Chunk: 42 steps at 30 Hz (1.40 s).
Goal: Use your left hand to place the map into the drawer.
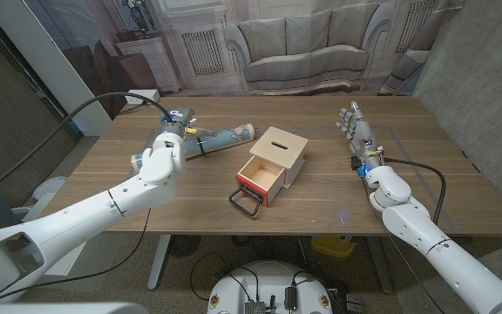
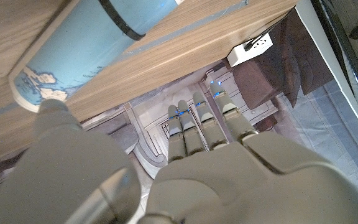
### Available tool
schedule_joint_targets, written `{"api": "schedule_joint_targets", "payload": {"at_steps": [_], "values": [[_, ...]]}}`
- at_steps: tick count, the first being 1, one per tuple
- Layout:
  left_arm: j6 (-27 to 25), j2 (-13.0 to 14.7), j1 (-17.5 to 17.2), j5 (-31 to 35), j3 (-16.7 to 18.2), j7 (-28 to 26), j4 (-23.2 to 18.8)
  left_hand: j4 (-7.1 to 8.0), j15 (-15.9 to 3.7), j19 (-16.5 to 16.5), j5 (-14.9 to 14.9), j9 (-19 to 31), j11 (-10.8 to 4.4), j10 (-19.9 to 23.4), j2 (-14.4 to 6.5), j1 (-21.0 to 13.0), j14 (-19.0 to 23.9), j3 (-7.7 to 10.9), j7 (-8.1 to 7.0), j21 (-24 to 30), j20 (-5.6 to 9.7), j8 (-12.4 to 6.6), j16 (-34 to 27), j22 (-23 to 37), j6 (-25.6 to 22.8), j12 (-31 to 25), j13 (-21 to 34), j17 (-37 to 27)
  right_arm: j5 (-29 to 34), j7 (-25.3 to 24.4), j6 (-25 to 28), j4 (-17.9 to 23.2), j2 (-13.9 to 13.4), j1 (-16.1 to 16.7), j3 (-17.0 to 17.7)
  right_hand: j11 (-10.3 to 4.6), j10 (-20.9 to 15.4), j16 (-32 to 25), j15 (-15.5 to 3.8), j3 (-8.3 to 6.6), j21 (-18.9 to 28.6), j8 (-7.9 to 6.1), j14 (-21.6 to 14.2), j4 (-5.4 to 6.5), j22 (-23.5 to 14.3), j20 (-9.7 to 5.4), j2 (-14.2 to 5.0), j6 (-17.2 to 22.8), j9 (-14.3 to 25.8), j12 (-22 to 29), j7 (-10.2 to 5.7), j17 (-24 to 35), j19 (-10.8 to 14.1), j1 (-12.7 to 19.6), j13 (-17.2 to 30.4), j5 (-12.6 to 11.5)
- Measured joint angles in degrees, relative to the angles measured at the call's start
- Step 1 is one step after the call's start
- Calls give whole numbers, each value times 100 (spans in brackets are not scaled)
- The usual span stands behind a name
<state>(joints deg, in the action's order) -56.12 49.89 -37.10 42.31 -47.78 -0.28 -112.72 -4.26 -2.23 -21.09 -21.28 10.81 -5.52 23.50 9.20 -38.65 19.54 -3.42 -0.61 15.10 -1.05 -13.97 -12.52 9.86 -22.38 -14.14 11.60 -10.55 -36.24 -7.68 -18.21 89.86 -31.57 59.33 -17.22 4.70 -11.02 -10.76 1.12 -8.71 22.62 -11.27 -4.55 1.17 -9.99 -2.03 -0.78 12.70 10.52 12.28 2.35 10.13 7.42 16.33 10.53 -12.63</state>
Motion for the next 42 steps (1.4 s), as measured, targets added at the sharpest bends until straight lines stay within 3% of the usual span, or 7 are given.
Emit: {"api": "schedule_joint_targets", "payload": {"at_steps": [7, 12, 21, 32, 42], "values": [[4, -62, 77, 171, -90, 123, 130, -6, 0, -27, 0, 0, 0, 0, -1, -1, 0, -41, 24, 0, -27, 60, 11, 0, 24, 17, 0, 0, 21, -16, -4, 28, -2, 6, 3, 0, 0, 0, 0, -18, -45, 0, 0, -18, 0, 0, -23, 0, 0, 0, 0, 0, 0, 22, 0, 0], [64, -111, 131, 252, -102, 268, 202, -23, -16, 36, 0, -1, 91, -159, -15, -15, -79, -118, 80, -74, -91, 147, 55, 0, 193, 122, 0, 1, 34, -37, -5, 57, -8, 21, 6, 0, 0, 0, 0, -8, -45, 0, 0, -28, 0, -1, -22, 0, 0, 0, 0, 0, 1, 22, 0, 7], [349, -117, 275, 184, -87, 861, 233, -49, -11, -4, 0, -1, 62, -254, 21, -23, -167, -254, 40, -117, -133, 214, 107, 0, 335, 183, 0, 1, 57, -90, 30, 164, -41, 62, 27, 0, 0, 0, 0, -2, -45, 0, 0, -34, 0, -31, -22, 0, 0, 0, 0, 0, 31, 22, 0, 45], [346, -172, 502, 418, -279, 1487, 273, -89, -13, 231, 0, -1, 111, -631, -24, -85, -489, -373, 53, -312, -303, 302, 216, 1, 572, 301, -1, 1, 71, -123, 64, 232, -69, 95, 51, 0, 0, 0, 0, -2, -83, 0, 0, -34, 0, -30, -22, 0, 0, 0, 0, 15, 31, 22, 0, 45], [297, -262, 649, 761, -435, 1999, 403, -134, -16, 346, 0, -1, 119, -765, -68, -234, -611, -418, 71, -350, -294, 302, 215, 1, 732, 334, -1, 2, 77, -156, 93, 285, -89, 114, 66, 0, 0, 0, 0, 14, -127, 0, 0, -49, 1, 1, -22, 0, 0, 0, 0, 14, 61, 22, 0, 45]]}}
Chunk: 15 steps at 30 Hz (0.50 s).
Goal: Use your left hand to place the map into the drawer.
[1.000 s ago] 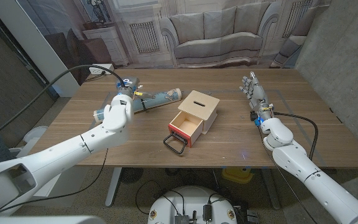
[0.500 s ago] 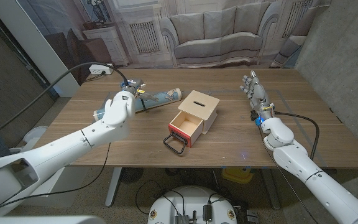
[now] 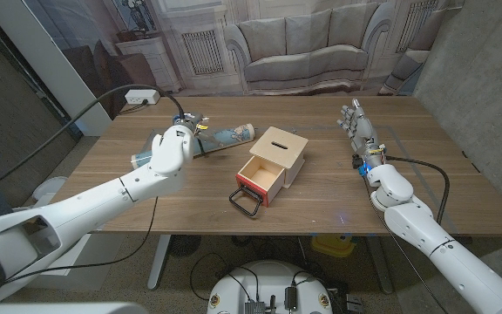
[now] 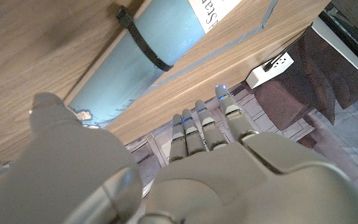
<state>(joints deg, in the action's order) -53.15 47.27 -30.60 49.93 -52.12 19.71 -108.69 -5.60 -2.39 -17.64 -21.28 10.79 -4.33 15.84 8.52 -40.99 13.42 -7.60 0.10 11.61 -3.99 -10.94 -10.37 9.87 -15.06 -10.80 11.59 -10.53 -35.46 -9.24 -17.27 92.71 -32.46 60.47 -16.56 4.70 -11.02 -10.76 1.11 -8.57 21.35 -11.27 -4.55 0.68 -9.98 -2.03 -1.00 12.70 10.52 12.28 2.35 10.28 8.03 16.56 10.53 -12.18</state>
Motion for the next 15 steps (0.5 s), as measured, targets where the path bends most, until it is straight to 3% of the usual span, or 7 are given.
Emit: {"api": "schedule_joint_targets", "payload": {"at_steps": [15], "values": [[51, -188, 89, 383, -97, 360, 268, -24, 1, 163, 0, 0, 23, -59, -38, -83, -60, -23, 0, -83, 20, 0, -2, 16, 60, 0, -1, 0, 42, -84, 36, 92, -23, 56, 20, 0, 0, 0, 0, 0, -3, 0, 0, 0, 0, 0, 0, 0, 0, 0, 0, -1, 0, 0, 0, 0]]}}
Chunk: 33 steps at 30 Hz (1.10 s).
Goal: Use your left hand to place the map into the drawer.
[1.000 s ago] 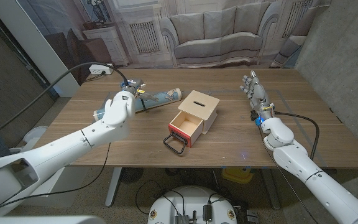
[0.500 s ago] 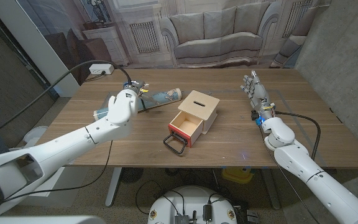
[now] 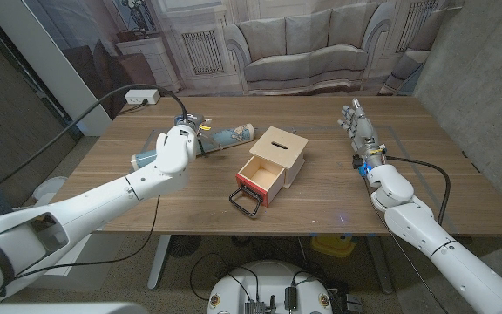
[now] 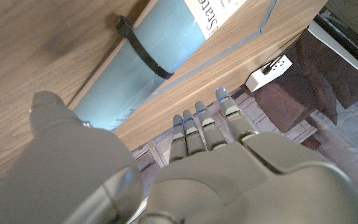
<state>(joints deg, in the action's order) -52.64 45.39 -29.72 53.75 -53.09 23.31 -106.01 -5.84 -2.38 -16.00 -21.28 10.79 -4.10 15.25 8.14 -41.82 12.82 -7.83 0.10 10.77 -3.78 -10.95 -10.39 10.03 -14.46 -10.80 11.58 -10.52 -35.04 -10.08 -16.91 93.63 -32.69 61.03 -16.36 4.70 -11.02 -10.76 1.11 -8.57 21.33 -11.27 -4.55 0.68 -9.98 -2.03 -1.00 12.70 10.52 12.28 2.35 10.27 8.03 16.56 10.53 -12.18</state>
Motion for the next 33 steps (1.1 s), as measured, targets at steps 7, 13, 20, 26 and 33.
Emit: {"api": "schedule_joint_targets", "payload": {"at_steps": [7, 13, 20, 26, 33], "values": [[24, -87, -3, 144, -4, 53, 125, 8, 0, 0, 0, 0, -20, -20, -22, -22, 0, -39, 0, 0, 0, 0, 0, 0, 0, 0, 0, 0, 2, -11, 22, 17, -8, 11, 9, 0, 0, 0, 0, 0, -38, 0, 0, 0, 0, 0, 0, 0, 0, -23, 0, 0, 0, 0, 0, 44], [29, -146, -40, 220, -4, 65, 197, 8, 0, -1, -34, 0, -20, -19, -31, -29, 0, -39, 0, 0, 0, 0, -9, -1, -1, -23, 0, 0, 2, -8, 33, 17, -8, 9, 9, 0, 0, 0, 23, 0, -38, 0, -23, 0, 0, 0, -17, 0, 0, -22, 0, 0, 0, 18, 0, 44], [18, -205, -95, 335, 0, -16, 288, 44, 0, -1, -34, 0, 3, 5, -100, -21, 43, -75, 0, 0, 0, 0, -67, -1, -1, -49, 0, -30, -7, 0, 54, 3, -8, 2, 5, 0, 0, 0, 23, 0, -38, 0, -23, 0, 0, -32, -17, 0, 0, -22, 0, -1, 32, 17, 0, 44], [-3, -269, -151, 381, 31, -101, 385, 40, 0, -23, -33, 0, -28, 39, -100, -20, 43, -103, 21, 31, 22, -35, -69, -1, -23, -90, 0, -30, -24, 0, 96, 3, -14, 1, -2, 0, 0, 0, 23, 0, -83, 0, -23, 0, 0, -32, -16, 0, 0, -22, 0, -1, 31, 16, 0, 44], [-3, -316, -199, 385, 86, -232, 472, 64, -1, -54, -32, 0, -28, 98, -115, -5, 102, -126, 21, 31, 53, -35, -69, -1, -84, -90, 0, -29, -40, 0, 156, 3, -20, -6, -14, 0, 0, 0, 22, 24, -83, 0, -22, -24, 0, -32, -15, 0, 0, -22, 0, -1, 31, 16, 0, 44]]}}
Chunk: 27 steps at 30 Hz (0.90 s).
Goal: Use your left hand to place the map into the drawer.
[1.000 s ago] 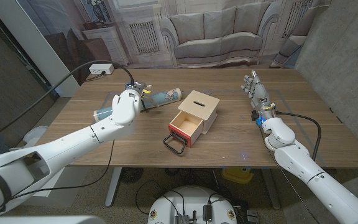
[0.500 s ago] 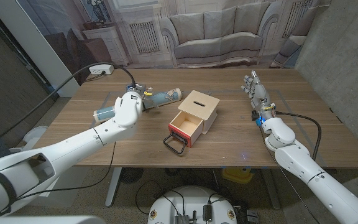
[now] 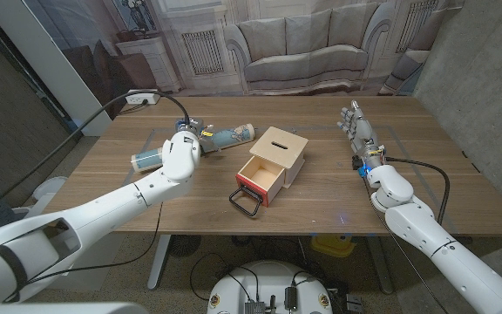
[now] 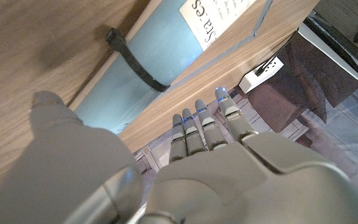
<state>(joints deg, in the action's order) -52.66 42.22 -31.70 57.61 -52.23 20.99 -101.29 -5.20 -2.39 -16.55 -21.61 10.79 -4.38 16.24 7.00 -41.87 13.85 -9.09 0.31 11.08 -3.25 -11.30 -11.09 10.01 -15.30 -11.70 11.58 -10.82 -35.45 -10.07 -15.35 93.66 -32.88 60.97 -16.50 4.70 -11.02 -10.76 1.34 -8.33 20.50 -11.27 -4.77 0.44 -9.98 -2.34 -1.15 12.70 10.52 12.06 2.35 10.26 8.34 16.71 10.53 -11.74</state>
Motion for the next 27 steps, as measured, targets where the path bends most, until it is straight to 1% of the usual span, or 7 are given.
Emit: {"api": "schedule_joint_targets", "payload": {"at_steps": [6, 11, 15, 18, 20, 25, 27], "values": [[57, -55, -8, -92, 16, -162, 117, 0, 12, -23, -23, 0, -31, 31, -15, -15, 51, 0, -31, 0, -20, 0, 0, 0, -32, 0, 0, 0, -10, -1, 38, 1, -5, -13, -13, 0, 0, 0, 0, 0, 0, 0, 0, 0, 0, 0, 0, 0, 0, 0, 0, 0, 0, 0, 0, 0], [85, -93, -9, -163, 16, -261, 200, 0, 23, -52, -23, 0, -30, 48, -46, -16, 86, 0, -9, 44, 9, -44, -44, 0, -54, 0, 0, 0, -16, -3, 59, 1, -5, -26, -28, 0, 0, 0, 0, 0, 0, 0, 0, 0, 0, 0, 0, 0, 0, 0, 0, 0, 0, 0, 0, 0], [111, -112, -9, -237, 23, -367, 254, 25, 17, -180, -44, 0, -62, 167, -84, -54, 188, -24, -32, 44, 31, -44, -44, -1, -116, -45, 0, 1, -17, -5, 64, -7, -1, -36, -36, 0, 0, 0, 0, 0, -38, 0, 0, 0, 0, 21, 0, 0, 0, 0, 0, 0, 21, 0, 0, 0], [134, -127, -27, -311, 52, -498, 294, 1, 17, -205, -44, 0, -91, 196, -105, -76, 242, -49, -30, 87, 19, -69, -88, -1, -175, -45, 0, 1, -18, -11, 71, -12, 6, -37, -40, 0, 0, 0, 0, 0, -38, 0, 0, 0, 0, 21, 0, 0, 0, 0, 0, 0, 21, 0, 0, 0], [147, -132, -39, -354, 65, -549, 328, 0, 21, -212, -44, 0, -91, 196, -105, -76, 247, -49, -62, 87, 12, -89, -89, -1, -207, -46, 0, 1, -19, -16, 76, -13, 9, -38, -42, 0, 0, 0, 0, 0, -38, 0, 0, 0, 0, 21, 0, 0, 0, 0, 0, 0, 21, 0, 0, 0], [169, -143, -46, -476, 82, -705, 383, 0, -9, -257, -65, 0, -67, 231, -143, -114, 278, -49, -60, 87, 29, -89, -89, -1, -267, -78, 0, 1, -20, -32, 88, -16, 14, -38, -47, 0, 0, 0, -1, 0, -60, 0, 0, 0, 0, 21, 0, 0, 0, 0, 0, 0, 21, 0, 0, 0], [171, -151, -46, -537, 84, -775, 414, 0, 21, -279, -65, 0, -93, 257, -165, -136, 308, -49, -61, 87, 8, -89, -89, -1, -268, -78, 0, 1, -20, -37, 94, -16, 15, -39, -51, 0, 0, 0, -1, 0, -60, 0, 1, 0, 0, 21, 0, 0, 0, 0, 0, -1, 21, 0, 0, 0]]}}
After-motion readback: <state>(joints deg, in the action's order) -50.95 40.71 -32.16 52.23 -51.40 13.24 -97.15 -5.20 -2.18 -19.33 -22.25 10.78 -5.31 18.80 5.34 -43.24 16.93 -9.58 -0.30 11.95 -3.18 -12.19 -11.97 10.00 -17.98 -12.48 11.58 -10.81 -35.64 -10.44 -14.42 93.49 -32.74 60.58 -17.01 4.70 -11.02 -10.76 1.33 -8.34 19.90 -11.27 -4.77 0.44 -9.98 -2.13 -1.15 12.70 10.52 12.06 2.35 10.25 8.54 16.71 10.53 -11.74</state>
